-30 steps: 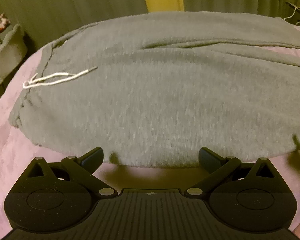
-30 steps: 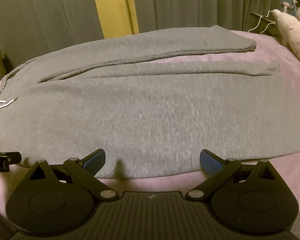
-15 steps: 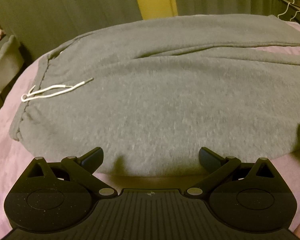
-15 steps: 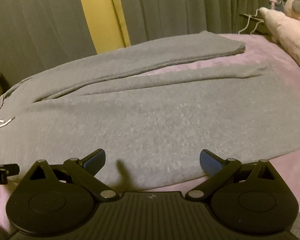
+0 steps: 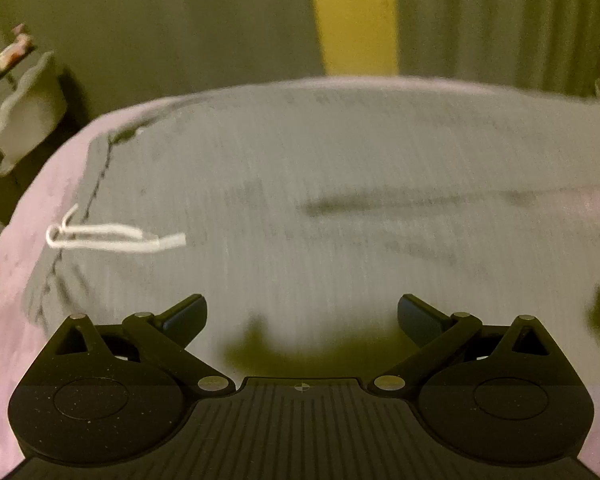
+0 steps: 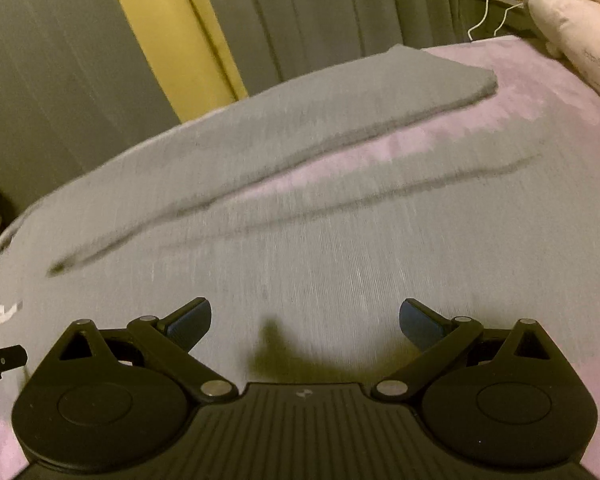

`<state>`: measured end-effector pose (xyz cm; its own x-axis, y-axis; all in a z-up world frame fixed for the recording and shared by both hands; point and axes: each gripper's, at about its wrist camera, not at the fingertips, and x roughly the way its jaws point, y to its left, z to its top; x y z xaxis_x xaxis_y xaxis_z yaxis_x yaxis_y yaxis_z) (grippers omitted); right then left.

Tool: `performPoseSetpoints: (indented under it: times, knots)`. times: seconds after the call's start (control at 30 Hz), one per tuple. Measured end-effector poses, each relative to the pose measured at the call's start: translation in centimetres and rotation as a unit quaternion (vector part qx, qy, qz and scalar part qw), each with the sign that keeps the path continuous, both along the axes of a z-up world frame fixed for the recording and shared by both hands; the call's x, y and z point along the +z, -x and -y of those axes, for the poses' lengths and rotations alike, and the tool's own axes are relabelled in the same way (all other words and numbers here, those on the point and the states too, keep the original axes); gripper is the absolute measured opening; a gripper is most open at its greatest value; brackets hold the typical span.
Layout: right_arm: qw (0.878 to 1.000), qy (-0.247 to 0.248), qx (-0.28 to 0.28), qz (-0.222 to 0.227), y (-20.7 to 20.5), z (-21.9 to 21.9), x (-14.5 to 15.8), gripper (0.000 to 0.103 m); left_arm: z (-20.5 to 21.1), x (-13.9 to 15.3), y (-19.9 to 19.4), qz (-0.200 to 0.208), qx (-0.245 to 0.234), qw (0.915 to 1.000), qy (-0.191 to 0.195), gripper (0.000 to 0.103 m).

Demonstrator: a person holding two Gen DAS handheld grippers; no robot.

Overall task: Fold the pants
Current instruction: 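Move the right tool toward the pant leg cuff and open it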

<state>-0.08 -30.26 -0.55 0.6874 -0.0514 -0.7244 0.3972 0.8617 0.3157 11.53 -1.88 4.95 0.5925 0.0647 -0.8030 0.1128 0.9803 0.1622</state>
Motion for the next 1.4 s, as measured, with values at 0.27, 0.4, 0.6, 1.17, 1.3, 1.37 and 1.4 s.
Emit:
performPoseSetpoints:
  times: [0.27,0.4,0.6,1.17,1.3,1.37,1.4]
  knots:
    - [0.999,0.031,-0.005,0.008,-12.0,1.1,3.7,0.1,-2.6,-2.3,-6.5,0.035,0.06,0.996,0.055,0.103]
    - [0.999,0.047,-0.013,0.002,-18.9,1.1,4.0,0.1,-4.1,-4.3,-7.4,0.024,0.063,0.9956,0.065,0.103]
    - [0.998,0.048,-0.041,-0.031,-29.6,1.2,2.5,0.094,-5.6,-6.5,-8.5,0.016,0.082,0.9953,0.049,0.103]
    - [0.979,0.096,-0.104,-0.144,-41.5,2.7,-2.0,0.034,-6.6,-8.3,-9.8,0.0,0.073,0.9949,0.07,0.103]
    - [0.989,0.046,-0.09,-0.105,-38.3,4.0,-0.8,0.006,-7.1,-8.3,-9.9,-0.005,0.076,0.994,0.079,0.103]
    - [0.993,0.011,-0.091,-0.076,-35.7,4.6,0.1,0.006,-7.2,-8.2,-9.9,-0.007,0.075,0.9941,0.078,0.103]
    - [0.995,0.0,-0.085,-0.054,-33.8,4.6,0.7,0.006,-7.3,-8.1,-9.9,-0.009,0.076,0.994,0.079,0.103]
